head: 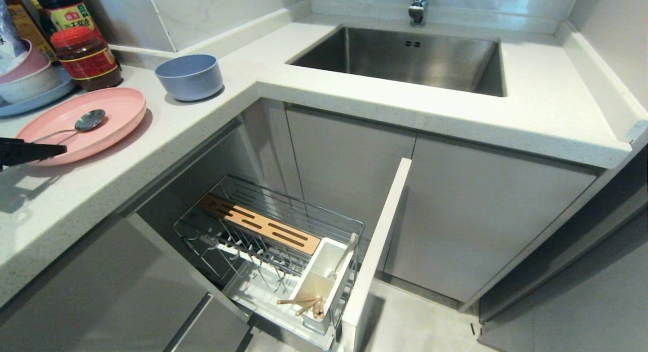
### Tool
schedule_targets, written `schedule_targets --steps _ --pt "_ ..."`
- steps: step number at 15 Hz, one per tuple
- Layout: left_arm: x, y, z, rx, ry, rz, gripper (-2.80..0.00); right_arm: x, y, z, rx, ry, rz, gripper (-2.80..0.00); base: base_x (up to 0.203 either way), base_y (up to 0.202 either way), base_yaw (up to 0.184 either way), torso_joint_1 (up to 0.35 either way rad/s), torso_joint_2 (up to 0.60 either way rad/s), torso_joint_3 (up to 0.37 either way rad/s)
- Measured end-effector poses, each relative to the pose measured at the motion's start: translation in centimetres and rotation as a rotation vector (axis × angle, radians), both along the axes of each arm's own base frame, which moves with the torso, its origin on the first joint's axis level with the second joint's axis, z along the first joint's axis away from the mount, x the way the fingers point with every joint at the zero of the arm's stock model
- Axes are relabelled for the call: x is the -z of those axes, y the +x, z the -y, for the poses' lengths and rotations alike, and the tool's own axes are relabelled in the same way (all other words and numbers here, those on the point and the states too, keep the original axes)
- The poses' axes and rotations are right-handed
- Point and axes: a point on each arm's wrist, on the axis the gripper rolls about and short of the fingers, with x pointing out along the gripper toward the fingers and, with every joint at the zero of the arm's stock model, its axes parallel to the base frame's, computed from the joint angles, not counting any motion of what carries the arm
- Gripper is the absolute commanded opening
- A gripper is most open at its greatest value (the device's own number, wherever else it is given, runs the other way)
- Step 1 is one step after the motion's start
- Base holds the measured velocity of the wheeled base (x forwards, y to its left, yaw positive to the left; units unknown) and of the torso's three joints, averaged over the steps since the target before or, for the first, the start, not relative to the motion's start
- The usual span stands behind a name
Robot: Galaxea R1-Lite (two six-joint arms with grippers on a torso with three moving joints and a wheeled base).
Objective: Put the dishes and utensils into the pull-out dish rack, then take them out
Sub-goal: Pick up the spoon and place it in the cupboard
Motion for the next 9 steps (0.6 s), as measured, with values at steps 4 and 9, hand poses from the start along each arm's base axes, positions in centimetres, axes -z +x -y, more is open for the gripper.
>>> schedule_targets --steps 4,9 --pt "0.13 0.15 -0.07 0.001 -0.002 -0.004 0.0 0.0 0.0 0.0 0.0 0.0 0.0 -2.8 0.0 0.0 0.0 0.0 0.0 0.0" --pt "0.22 0.26 -0.13 0.002 -0.003 -0.007 -2.8 0.0 0.0 0.0 0.0 0.0 0.0 -2.8 0.0 0.0 0.0 0.0 0.0 0.0"
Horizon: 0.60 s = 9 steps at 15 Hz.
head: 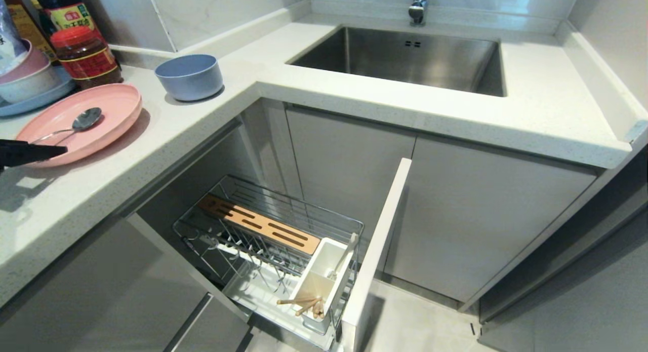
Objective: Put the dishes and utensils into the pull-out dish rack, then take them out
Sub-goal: Pick up the spoon and place it in the cupboard
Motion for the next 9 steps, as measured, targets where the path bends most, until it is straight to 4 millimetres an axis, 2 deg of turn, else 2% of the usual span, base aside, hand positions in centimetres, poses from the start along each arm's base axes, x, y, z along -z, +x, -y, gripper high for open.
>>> schedule_targets --steps 9 --pt "0.06 -0.06 0.04 0.001 -0.002 -0.003 -2.8 0.0 0.0 0.0 0.0 0.0 0.0 -2.8 0.0 0.0 0.0 0.0 0.0 0.0"
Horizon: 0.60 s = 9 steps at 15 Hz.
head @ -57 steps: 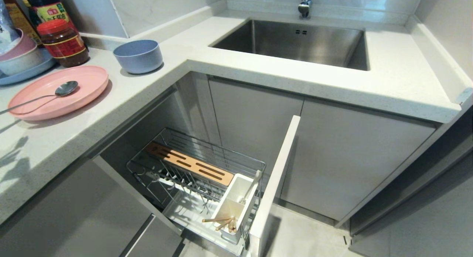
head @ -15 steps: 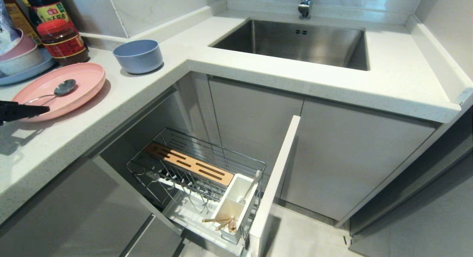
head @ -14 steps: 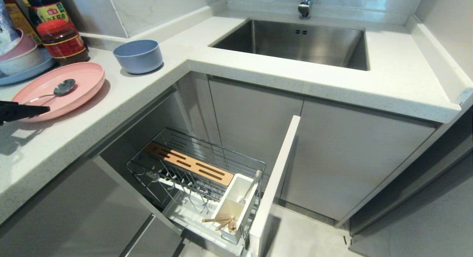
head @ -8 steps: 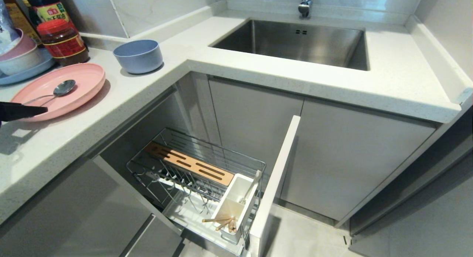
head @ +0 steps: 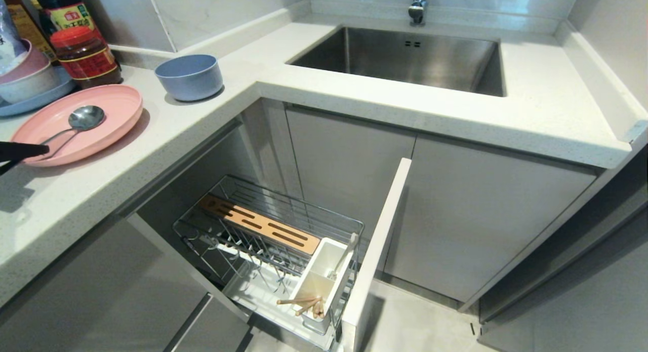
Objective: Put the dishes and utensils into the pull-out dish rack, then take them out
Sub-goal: Pick up the spoon and place it in the cupboard
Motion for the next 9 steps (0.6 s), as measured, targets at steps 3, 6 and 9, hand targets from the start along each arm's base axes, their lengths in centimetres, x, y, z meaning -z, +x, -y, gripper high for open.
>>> schedule_targets --steps 3,6,9 --pt "-0.2 -0.1 0.1 -0.002 0.0 0.006 -2.8 0.0 0.0 0.0 0.0 0.0 0.0 -2.8 0.0 0.0 0.0 0.0 0.0 0.0" --pt "-1.3 -0.5 0.4 -0.033 -0.053 0.028 -2.8 0.0 0.0 0.0 0.0 0.0 0.0 -2.8 0.0 0.0 0.0 0.0 0.0 0.0" --pt "-3.7 -1.4 1.1 -0.09 -0.171 0.078 -2.8 0.0 0.0 0.0 0.0 0.0 0.0 -2.8 0.0 0.0 0.0 0.0 0.0 0.0"
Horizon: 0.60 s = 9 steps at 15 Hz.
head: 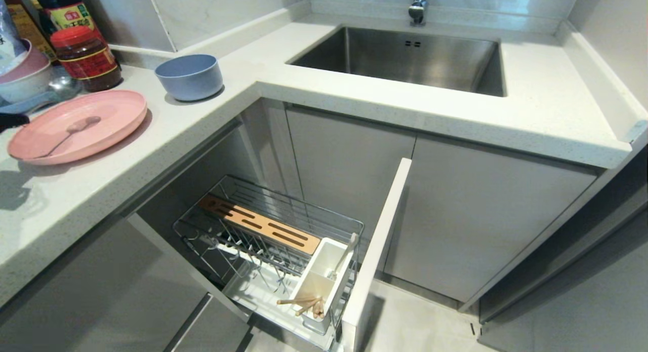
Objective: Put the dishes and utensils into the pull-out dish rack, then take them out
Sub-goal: Pick up the spoon and place it in the cupboard
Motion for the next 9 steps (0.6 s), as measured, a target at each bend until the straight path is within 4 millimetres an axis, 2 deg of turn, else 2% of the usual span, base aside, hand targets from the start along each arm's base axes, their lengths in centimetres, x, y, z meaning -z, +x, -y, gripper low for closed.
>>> schedule_targets --steps 4,6,9 --pt "-3.6 -1.2 2.6 -0.016 -0.206 0.073 -2.8 0.0 0.0 0.0 0.0 0.0 0.0 -2.8 0.0 0.0 0.0 0.0 0.0 0.0" --pt "-5.0 -1.7 4.8 0.022 -0.33 0.082 -2.8 0.0 0.0 0.0 0.0 0.0 0.0 -2.8 0.0 0.0 0.0 0.0 0.0 0.0" --pt "-5.6 -2.3 8.6 0.127 -0.456 0.007 -2.8 0.0 0.0 0.0 0.0 0.0 0.0 -2.8 0.0 0.0 0.0 0.0 0.0 0.0"
